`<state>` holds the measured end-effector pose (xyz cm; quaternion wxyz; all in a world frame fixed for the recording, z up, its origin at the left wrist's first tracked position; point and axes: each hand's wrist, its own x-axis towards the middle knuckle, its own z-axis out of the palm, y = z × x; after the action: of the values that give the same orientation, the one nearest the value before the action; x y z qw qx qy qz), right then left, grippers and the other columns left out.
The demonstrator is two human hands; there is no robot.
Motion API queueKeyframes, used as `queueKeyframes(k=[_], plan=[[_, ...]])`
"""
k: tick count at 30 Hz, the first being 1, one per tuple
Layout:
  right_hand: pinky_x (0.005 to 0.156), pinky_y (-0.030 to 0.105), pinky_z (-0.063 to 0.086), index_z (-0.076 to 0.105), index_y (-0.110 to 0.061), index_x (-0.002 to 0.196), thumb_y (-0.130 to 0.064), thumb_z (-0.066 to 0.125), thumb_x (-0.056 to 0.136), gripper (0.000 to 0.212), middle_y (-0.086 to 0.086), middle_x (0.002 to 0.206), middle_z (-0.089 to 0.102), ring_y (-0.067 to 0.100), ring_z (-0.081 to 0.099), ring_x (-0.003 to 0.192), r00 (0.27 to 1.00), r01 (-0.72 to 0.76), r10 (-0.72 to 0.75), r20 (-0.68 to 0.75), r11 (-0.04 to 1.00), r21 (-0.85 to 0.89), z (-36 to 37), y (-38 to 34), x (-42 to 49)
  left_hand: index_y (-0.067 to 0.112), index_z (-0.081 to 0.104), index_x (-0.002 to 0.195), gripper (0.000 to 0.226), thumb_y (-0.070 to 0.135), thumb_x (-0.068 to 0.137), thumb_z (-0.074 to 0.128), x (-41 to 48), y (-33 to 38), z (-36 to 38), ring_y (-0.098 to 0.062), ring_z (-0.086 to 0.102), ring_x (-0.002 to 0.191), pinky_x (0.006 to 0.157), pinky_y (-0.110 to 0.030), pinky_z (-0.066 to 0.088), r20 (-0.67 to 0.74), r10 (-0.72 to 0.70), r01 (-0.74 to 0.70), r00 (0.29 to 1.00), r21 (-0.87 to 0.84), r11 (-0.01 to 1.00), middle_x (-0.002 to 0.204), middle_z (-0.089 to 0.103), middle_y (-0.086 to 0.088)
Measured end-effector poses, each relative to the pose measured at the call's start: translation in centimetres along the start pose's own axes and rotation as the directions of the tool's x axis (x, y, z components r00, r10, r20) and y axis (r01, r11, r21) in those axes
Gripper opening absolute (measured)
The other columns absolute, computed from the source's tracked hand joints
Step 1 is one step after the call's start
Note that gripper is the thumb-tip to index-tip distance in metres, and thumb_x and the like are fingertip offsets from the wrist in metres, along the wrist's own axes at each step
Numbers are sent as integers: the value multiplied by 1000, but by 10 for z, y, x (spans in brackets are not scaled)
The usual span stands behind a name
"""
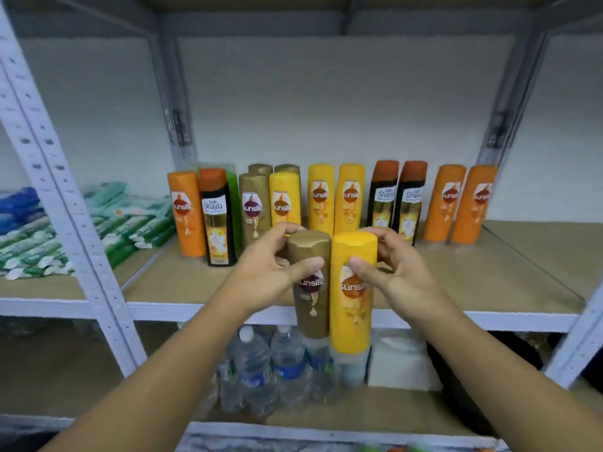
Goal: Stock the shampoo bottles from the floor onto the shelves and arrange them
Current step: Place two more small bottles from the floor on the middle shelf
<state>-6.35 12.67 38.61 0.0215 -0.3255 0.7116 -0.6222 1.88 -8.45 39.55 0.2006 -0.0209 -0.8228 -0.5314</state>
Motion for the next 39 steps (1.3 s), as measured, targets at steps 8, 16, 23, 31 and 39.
queueKeyframes(k=[8, 16, 23, 31, 39], plan=[[93, 30, 56, 55, -28, 129, -24, 71, 89, 43, -8, 117, 69, 5, 65, 108, 969, 145, -131, -210, 988, 54, -4, -17, 48, 46, 56, 120, 39, 36, 87, 75, 56, 14, 1, -6, 65, 111, 93, -35, 56, -140, 142, -152, 980, -60, 987, 115, 70, 16], [89, 22, 54, 48, -42, 131, -38, 68, 90, 47, -30, 114, 61, -11, 60, 105, 965, 67, -63, -256, 998, 9, 1, 15, 81, 52, 51, 126, 43, 45, 89, 72, 94, -23, 26, -5, 63, 116, 100, -42, 54, -235, 78, -96, 969, -65, 993, 119, 67, 21], [77, 12, 49, 35, -52, 135, -27, 72, 89, 64, -41, 112, 57, -19, 55, 105, 997, -33, 28, -75, 997, -65, -3, 47, 77, 49, 38, 132, 67, 40, 82, 81, 80, -57, 32, 2, 59, 117, 101, -31, 51, -45, -55, 60, 997, 123, 991, 126, 62, 25], [96, 30, 51, 38, -43, 132, -23, 75, 88, 62, -22, 119, 57, -1, 57, 107, 976, -205, 217, 21, 946, -252, -5, 75, 69, 34, 52, 116, 44, 44, 83, 79, 66, -91, 38, 0, 59, 100, 82, -23, 50, -12, -184, 175, 983, 369, 913, 115, 65, 18], [101, 35, 47, 34, -42, 139, -19, 73, 90, 66, -21, 121, 53, 7, 51, 115, 972, -236, 220, -86, 925, -298, -6, 93, 82, 28, 54, 105, 42, 48, 80, 81, 80, -102, 54, -13, 64, 95, 78, -28, 55, -174, -148, 205, 973, 376, 904, 108, 68, 10]])
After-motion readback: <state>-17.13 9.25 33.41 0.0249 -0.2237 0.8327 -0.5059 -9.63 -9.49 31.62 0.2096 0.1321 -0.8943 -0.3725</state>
